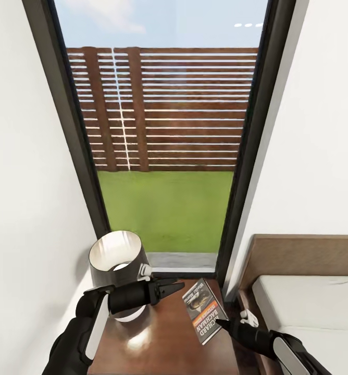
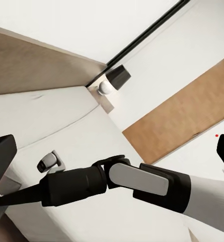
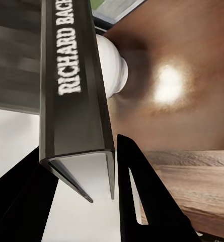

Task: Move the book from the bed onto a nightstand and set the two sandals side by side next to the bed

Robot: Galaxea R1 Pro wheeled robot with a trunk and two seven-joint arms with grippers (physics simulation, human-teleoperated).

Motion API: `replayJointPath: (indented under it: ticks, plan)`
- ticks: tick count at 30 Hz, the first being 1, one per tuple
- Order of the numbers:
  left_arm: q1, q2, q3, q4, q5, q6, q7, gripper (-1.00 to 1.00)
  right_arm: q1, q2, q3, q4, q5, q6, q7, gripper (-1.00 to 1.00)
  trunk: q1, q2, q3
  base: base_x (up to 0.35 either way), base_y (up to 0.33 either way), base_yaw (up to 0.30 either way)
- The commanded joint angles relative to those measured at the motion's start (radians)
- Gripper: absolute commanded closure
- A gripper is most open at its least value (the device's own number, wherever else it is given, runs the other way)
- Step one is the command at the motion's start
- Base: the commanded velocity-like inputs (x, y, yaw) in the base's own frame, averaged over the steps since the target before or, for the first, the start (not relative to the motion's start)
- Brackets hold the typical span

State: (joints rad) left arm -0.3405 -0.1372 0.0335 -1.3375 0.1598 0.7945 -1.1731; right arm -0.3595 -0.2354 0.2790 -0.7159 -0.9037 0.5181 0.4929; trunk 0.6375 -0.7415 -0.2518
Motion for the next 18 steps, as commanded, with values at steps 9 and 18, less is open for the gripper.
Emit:
replayJointPath:
  ticks: [9,18]
  plan:
    - [-0.001,-0.001,0.002,0.000,0.003,0.008,-0.007,-1.00,-0.001,-0.002,0.002,0.000,-0.010,0.010,0.005,1.00,0.035,-0.064,-0.030,0.000,0.000,0.000]
    - [-0.001,-0.001,0.002,0.000,0.004,0.009,-0.010,-1.00,-0.001,-0.002,0.004,0.001,-0.077,0.012,0.141,1.00,0.069,-0.127,-0.058,0.000,0.000,0.000]
